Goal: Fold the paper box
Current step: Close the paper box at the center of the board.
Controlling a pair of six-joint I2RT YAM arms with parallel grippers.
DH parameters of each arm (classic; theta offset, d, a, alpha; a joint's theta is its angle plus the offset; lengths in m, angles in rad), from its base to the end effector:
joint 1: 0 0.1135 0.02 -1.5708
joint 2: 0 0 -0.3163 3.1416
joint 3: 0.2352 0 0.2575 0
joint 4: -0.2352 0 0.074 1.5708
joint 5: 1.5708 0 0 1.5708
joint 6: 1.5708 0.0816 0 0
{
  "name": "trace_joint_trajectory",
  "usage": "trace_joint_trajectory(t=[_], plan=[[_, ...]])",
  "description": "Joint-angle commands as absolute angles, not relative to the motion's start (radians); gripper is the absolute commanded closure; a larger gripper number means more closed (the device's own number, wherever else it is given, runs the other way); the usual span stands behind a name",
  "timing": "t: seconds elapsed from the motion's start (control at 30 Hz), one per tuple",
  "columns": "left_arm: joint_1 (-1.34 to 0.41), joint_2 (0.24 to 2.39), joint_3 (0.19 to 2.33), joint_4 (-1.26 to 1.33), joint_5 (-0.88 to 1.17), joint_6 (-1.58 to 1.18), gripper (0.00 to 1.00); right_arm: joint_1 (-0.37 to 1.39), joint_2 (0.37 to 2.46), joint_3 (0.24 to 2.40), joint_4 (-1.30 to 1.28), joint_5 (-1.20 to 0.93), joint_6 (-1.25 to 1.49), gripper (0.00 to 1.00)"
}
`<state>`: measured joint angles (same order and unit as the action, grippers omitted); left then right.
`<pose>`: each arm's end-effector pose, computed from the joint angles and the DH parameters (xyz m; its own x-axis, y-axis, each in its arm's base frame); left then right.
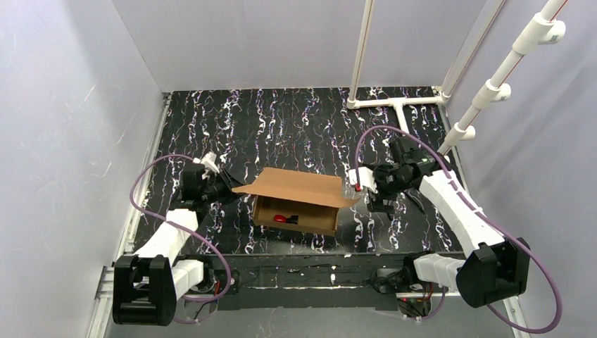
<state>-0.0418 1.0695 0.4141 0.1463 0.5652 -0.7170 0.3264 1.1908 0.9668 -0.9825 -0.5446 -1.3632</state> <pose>0.2259 -0.0532 0.2162 -0.6973 -0.5262 -0.4867 0.0588 0.6347 -0.7706 0.1867 0.1078 0.2758 0.2570 -0.7966 -0.5471 -0.9586 -0.1384 -0.2489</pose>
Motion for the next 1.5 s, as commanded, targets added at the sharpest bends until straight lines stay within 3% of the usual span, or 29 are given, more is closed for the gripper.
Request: trace_joint_trajectory(t=[0.0,0.17,0.27,0.47,0.6,0.93,1.27,1.47], plan=[[-0.033,1.002,0.493,-0.076,0.409,-0.642,0.83,0.293,1.154,1.053,-1.043,-0.515,-1.33,0.08],[-0.025,0.918,0.512,-0.192,0.295,-0.639,0.86,0.278,1.159,1.164,-1.053,-0.492,-1.243,0.16],[-0.024,0.855,0.524,-0.292,0.221,-0.669,1.0,0.278,1.198,1.311,-1.032,-0.527,-1.13,0.34],[-0.025,0.832,0.54,-0.466,0.366,-0.74,1.0,0.339,1.36,1.458,-0.895,-0.672,-0.843,0.74],[-0.04,0.859,0.489,-0.532,0.529,-0.817,1.0,0.5,1.438,1.478,-0.744,-0.594,-0.68,0.86],[-0.233,0.819,0.347,-0.46,0.514,-1.07,1.0,0.756,1.597,1.464,-0.639,-0.498,-0.588,0.89],[-0.344,1.09,0.292,0.037,0.457,-1.32,1.0,0.839,1.653,1.253,-0.602,-0.412,-0.627,0.89],[-0.352,1.218,0.348,0.132,0.441,-1.351,1.0,0.835,1.759,1.239,-0.59,-0.359,-0.598,0.89]])
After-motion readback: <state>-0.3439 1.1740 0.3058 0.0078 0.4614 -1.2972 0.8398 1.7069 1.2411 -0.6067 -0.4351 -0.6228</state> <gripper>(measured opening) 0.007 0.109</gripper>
